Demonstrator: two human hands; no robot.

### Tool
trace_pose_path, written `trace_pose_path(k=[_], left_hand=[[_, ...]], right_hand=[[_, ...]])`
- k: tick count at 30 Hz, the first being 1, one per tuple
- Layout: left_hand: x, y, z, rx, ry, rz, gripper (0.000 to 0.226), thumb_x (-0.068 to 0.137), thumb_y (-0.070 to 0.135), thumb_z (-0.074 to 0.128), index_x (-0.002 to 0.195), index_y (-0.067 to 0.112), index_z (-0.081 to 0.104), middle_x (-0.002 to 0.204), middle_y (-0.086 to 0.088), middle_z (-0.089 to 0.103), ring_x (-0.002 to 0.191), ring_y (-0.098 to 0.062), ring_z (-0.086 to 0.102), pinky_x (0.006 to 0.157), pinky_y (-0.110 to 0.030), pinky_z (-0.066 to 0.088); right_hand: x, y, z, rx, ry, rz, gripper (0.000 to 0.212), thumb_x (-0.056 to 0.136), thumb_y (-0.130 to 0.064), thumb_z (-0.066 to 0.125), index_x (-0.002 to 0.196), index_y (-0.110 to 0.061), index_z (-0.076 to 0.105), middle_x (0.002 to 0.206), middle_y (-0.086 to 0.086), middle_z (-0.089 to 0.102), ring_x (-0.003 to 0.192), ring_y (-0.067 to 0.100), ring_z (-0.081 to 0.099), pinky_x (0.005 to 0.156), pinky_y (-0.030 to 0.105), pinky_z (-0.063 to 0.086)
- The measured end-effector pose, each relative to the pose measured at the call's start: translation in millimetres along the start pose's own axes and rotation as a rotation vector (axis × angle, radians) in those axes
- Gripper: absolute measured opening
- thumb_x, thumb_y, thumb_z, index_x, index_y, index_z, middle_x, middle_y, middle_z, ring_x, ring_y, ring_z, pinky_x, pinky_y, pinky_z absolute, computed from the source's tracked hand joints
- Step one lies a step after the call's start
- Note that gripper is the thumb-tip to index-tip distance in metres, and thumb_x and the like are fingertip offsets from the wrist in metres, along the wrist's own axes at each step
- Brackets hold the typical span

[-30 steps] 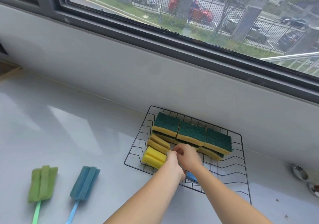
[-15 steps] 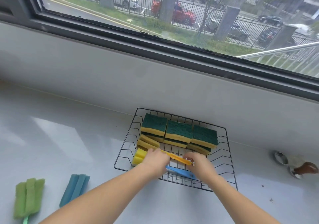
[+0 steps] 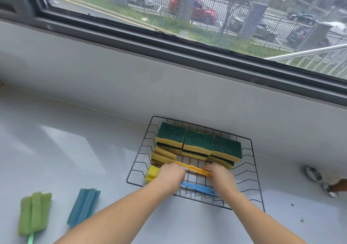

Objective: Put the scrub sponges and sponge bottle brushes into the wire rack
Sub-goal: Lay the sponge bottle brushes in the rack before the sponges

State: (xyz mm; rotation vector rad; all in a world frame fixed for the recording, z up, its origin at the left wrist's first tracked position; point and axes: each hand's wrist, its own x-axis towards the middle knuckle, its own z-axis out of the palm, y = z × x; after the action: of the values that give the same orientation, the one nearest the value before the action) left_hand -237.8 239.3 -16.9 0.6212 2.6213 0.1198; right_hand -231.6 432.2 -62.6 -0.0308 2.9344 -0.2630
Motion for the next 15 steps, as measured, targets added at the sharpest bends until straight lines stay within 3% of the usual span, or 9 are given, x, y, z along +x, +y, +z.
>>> trace_pose_path(k=[4,9,15], left_hand=[[-1.7,0.4,0.5,-0.004,-0.020,-0.003,0.029,0.084,-0.004,0.052,0.104,0.010,0.069,0.113,-0.013,0.063,0.104,-0.033,0.058,0.082,-0.038,0.049],[-1.1,1.3,1.0,0.045,-0.041,0.007,0.031,0.085,-0.003,0.051,0.108,0.010,0.066,0.113,-0.014,0.063,0.103,-0.032,0.058,0.079,-0.037,0.048],[-0.2,-0.1,4.3,0.069,-0.040,0.022,0.031,0.086,-0.002,0.052,0.109,0.011,0.066,0.111,-0.011,0.065,0.101,-0.031,0.059,0.077,-0.035,0.048]], right_hand=[[1.9,1.5,-5.4,0.039,0.019,-0.002,0.031,0.088,-0.013,0.057,0.105,-0.037,0.065,0.096,-0.010,0.065,0.090,0.019,0.061,0.067,0.033,0.053],[0.1,1.9,-3.9,0.137,-0.015,0.030,0.033,0.090,-0.012,0.058,0.114,-0.032,0.066,0.114,-0.008,0.068,0.102,0.021,0.061,0.081,0.034,0.053],[2.9,8.2,-5.5,0.332,-0.046,0.093,0.028,0.087,-0.008,0.064,0.108,-0.024,0.070,0.109,-0.001,0.071,0.099,0.020,0.060,0.087,0.033,0.050]])
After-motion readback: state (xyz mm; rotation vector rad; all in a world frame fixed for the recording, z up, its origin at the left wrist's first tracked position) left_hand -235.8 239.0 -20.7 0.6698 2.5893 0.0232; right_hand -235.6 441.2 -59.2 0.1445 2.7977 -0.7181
